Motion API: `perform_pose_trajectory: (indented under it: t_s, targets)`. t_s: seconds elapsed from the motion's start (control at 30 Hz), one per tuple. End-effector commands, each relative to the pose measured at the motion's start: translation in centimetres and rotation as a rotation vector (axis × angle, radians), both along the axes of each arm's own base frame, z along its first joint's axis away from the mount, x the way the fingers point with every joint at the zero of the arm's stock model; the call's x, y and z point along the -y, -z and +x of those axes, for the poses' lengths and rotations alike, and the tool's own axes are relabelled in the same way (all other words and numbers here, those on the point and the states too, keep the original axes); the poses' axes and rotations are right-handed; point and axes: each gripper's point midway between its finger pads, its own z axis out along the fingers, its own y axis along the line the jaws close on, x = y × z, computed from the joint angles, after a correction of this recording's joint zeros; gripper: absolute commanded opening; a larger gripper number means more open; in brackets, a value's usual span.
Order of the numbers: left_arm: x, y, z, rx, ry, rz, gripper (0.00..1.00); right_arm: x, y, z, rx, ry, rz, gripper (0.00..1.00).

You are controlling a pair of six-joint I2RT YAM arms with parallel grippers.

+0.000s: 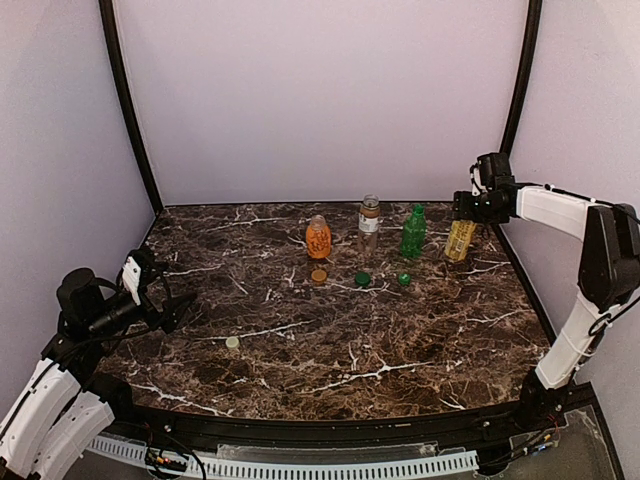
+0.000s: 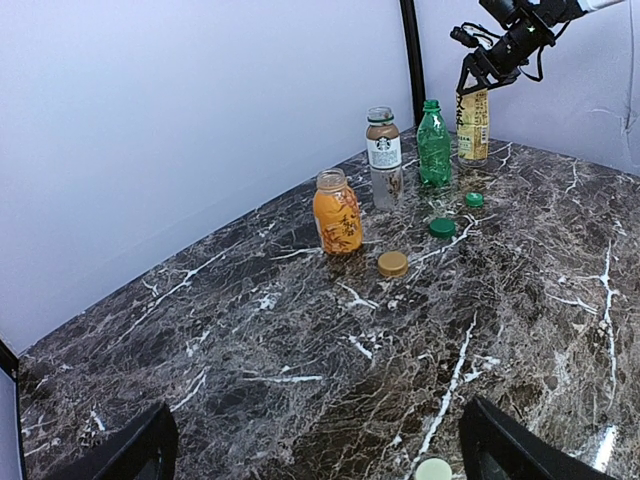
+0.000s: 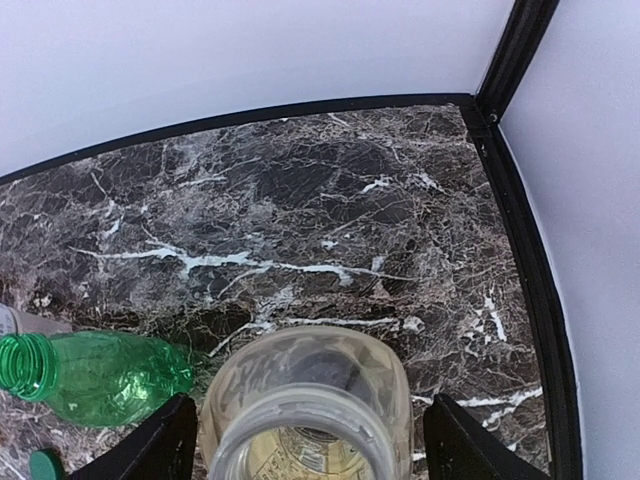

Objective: Unscrew the bottle caps

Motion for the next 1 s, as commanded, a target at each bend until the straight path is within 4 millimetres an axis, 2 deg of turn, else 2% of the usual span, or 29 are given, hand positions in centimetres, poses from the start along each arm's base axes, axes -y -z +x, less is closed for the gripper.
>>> perform_pose_trajectory:
  t_s: [0.0, 0.07, 0.17, 0.43, 0.57, 0.63, 0.73, 0.8, 0.87, 0.97]
  targets:
    - [0.1, 0.5, 0.0, -0.006, 0.009, -0.005, 0.99, 0.2, -1.1, 0.7, 0.03, -0.006, -0.008, 0.8]
    - [0.1, 0.5, -0.1, -0.005, 0.01, -0.006, 0.99, 0.2, -1.5, 0.7, 0.037, -0.012, -0.01, 0.85]
    - [0.1, 0.5, -0.1, -0.002, 0.01, -0.005, 0.99, 0.1, -2.5, 0.8, 0.052, -0.022, -0.013, 0.98]
    - [0.1, 0.4, -0.1, 0.0, 0.009, -0.009, 0.99, -0.5, -7.0, 0.6, 0.143, -0.068, -0.011, 0.99]
    - [-0.4, 0.4, 0.3, -0.009, -0.025, -0.019, 0.99, -1.1, -10.4, -0.4, 0.217, -0.106, 0.004, 0.99]
    - [-0.7, 0.4, 0.5, -0.013, -0.046, -0.021, 0.99, -2.2, -12.3, -1.5, 0.28, -0.158, 0.039, 0.99]
    - [-1.4, 0.4, 1.1, -0.012, -0.093, -0.021, 0.99, -6.2, -15.6, -3.9, 0.431, -0.353, 0.117, 0.99]
    - [-1.8, 0.5, 1.3, -0.013, -0.118, -0.019, 0.99, -10.1, -16.7, -6.1, 0.497, -0.523, 0.14, 0.99]
    - [-2.1, 0.6, 1.6, -0.015, -0.138, -0.018, 0.99, -14.4, -16.8, -8.2, 0.511, -0.694, 0.113, 0.99]
    - [-2.5, 0.5, 1.8, -0.019, -0.162, -0.026, 0.99, -19.2, -15.8, -10.3, 0.482, -0.854, 0.086, 0.99]
